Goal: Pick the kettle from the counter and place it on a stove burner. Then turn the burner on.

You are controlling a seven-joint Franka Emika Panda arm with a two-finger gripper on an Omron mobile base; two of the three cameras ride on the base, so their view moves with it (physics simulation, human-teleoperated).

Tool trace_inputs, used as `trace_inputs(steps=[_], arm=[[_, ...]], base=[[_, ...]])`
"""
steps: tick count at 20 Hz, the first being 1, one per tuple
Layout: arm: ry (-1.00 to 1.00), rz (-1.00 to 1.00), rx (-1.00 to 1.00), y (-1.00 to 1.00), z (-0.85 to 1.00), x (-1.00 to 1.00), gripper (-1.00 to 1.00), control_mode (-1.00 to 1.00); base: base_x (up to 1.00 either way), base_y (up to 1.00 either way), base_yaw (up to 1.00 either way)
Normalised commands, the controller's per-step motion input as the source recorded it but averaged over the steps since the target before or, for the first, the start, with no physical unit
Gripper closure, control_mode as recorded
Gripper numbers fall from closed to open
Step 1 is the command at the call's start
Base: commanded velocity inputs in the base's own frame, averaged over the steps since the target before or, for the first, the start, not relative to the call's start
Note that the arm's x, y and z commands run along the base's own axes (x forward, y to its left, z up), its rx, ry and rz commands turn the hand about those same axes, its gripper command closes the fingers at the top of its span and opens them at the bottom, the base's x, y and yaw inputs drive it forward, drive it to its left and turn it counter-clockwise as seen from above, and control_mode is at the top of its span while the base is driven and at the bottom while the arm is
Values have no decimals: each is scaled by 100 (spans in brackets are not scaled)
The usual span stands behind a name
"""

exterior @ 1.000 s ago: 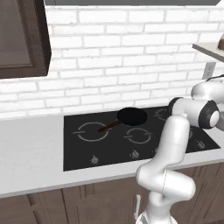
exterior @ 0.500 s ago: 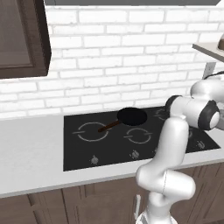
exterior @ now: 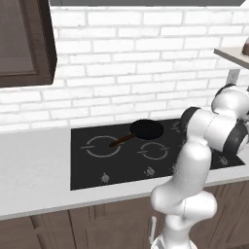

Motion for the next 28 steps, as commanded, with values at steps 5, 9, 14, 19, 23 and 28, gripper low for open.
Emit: trace_inputs(steps=[5, 9, 14, 19, 23, 28], arm=[[0, 0, -9, 72, 4, 0, 100, -100], [0, 0, -6, 65, 7, 0, 100, -100], [1, 0, -3, 56, 17, 0, 100, -100], [3, 0, 0, 44, 31, 0, 100, -100], [5, 0, 2, 28, 34, 0, 100, -100], [7, 0, 11, 5, 25, 3, 100, -100]], base=[[0, 0, 0], [0, 0, 0], [0, 0, 0], [0, 0, 0], [0, 0, 0], [0, 0, 0]])
